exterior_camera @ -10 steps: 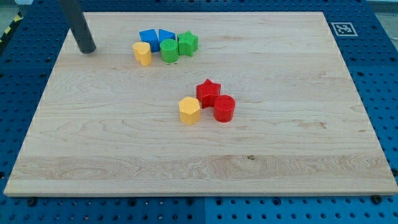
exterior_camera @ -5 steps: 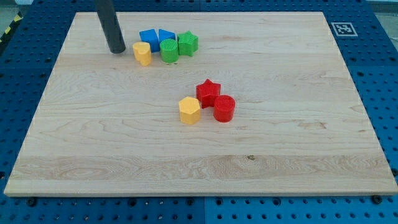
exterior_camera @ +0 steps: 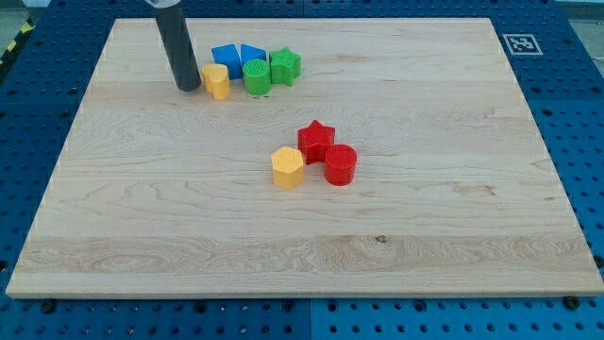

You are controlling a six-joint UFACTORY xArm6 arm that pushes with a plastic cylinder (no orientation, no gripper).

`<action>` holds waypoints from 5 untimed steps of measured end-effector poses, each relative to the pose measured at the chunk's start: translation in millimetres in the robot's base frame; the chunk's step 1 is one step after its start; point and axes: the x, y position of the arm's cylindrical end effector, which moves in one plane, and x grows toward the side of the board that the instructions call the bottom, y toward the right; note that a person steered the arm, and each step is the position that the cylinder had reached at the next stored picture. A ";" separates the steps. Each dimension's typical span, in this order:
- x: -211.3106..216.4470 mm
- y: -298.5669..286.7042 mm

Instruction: Push yellow heart slightly down

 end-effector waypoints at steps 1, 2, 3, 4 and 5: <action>2.4 2.3; -17.7 -3.0; -33.6 -2.8; -32.8 7.1; -23.3 20.8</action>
